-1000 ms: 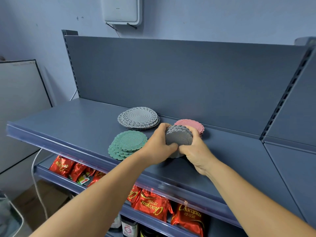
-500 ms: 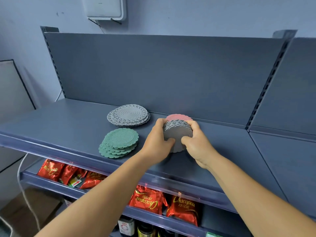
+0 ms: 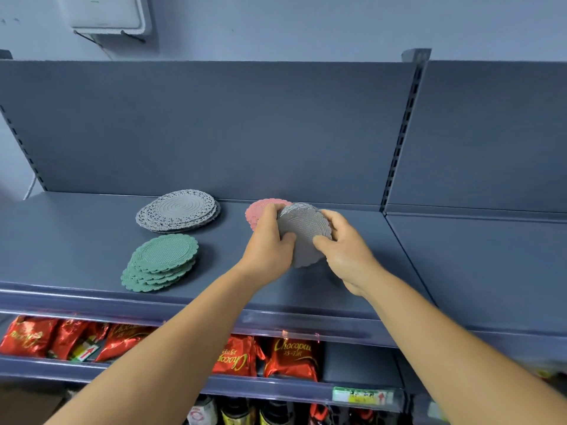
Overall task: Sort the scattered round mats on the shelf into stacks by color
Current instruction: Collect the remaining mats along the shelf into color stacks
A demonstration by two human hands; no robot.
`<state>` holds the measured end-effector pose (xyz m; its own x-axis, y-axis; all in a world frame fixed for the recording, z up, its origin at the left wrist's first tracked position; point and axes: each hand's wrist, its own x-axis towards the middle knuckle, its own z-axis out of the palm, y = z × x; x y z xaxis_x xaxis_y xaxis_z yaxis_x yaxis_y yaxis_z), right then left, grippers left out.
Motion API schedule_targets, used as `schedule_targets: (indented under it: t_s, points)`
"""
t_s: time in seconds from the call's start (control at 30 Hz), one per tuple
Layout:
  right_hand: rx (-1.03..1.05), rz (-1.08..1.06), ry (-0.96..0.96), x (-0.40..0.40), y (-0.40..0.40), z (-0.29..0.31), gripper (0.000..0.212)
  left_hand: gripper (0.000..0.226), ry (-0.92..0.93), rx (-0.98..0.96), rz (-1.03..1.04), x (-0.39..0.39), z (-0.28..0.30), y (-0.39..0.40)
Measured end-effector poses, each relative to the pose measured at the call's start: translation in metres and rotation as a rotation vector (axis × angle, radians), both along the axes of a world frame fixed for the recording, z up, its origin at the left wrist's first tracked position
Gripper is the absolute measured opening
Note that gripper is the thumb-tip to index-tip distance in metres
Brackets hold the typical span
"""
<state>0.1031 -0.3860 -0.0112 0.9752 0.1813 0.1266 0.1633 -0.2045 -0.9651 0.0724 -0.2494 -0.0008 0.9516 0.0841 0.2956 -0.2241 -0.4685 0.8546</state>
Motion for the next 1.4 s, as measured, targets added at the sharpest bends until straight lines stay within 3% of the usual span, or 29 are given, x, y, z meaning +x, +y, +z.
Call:
schedule_targets:
  t_s: [0.23,0.57,0.8,1.13,1.4]
  points:
    - [0.056,-0.216,0.021,-0.009,-0.101,0.009,0.045,0.043,0.077,-0.036,-0.072,0.018,0.011,-0.098]
    - [0.138,-0.423,0.11,-0.03,-0.32,0.012,0.028,0.033,0.215,-0.108,-0.227,0.029,0.009,-0.311]
    - [0.2,-0.535,0.141,-0.04,-0.461,0.008,0.032,0.049,0.237,-0.111,-0.254,0.027,0.008,-0.452]
    - [0.192,-0.745,0.119,-0.057,-0.625,0.003,0.03,0.036,0.279,-0.042,-0.473,0.031,0.005,-0.62]
    - [0.165,-0.913,0.123,-0.041,-0.737,-0.006,0.027,0.043,0.358,-0.053,-0.587,0.07,0.0,-0.742]
